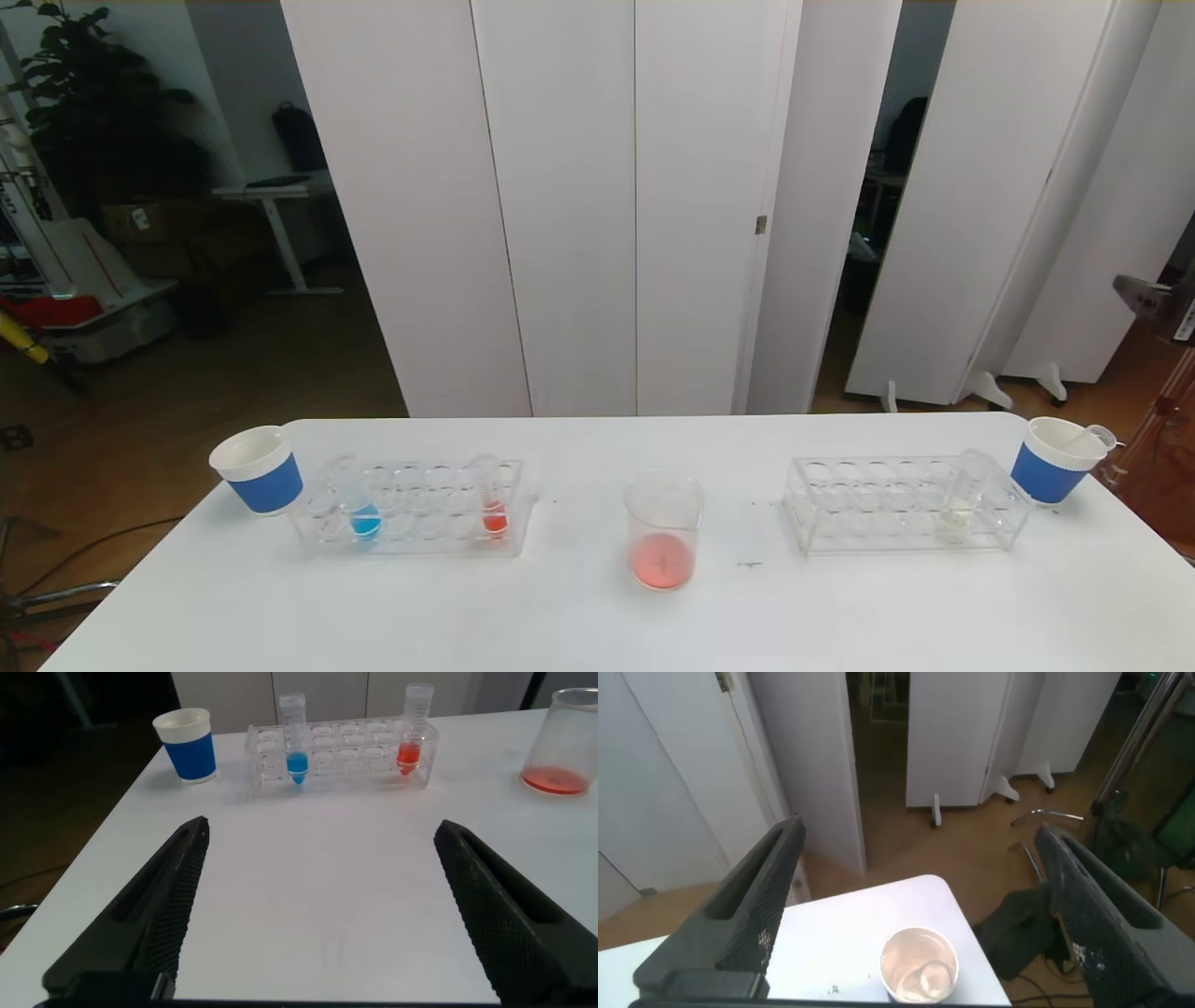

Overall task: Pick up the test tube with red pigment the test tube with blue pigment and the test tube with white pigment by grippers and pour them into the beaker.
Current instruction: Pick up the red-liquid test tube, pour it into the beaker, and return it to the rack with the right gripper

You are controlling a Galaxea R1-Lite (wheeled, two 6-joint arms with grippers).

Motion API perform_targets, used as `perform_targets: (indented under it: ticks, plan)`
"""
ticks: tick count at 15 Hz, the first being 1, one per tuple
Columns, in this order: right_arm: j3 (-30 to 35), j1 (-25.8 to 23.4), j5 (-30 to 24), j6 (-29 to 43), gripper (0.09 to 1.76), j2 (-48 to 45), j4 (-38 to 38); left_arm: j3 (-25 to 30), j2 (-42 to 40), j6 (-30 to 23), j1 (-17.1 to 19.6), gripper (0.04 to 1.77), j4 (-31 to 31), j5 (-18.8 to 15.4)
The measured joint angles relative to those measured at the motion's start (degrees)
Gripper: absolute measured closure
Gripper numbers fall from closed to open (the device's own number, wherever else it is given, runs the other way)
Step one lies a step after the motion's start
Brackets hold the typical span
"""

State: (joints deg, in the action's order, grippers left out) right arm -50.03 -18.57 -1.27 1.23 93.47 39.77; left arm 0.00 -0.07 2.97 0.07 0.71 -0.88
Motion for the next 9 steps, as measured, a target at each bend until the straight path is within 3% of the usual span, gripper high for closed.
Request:
perform_targets:
  ticks: [5, 9]
  plan:
    - [0.30, 2.30, -4.00, -0.07, 0.10, -19.21, -15.04, 0.00, 0.00, 0.00, 0.00, 0.09, -0.02, 0.02]
    - [0.43, 8.16, -5.10, -1.07, 0.10, -37.32, -29.03, 0.00, 0.00, 0.00, 0.00, 0.09, 0.00, 0.00]
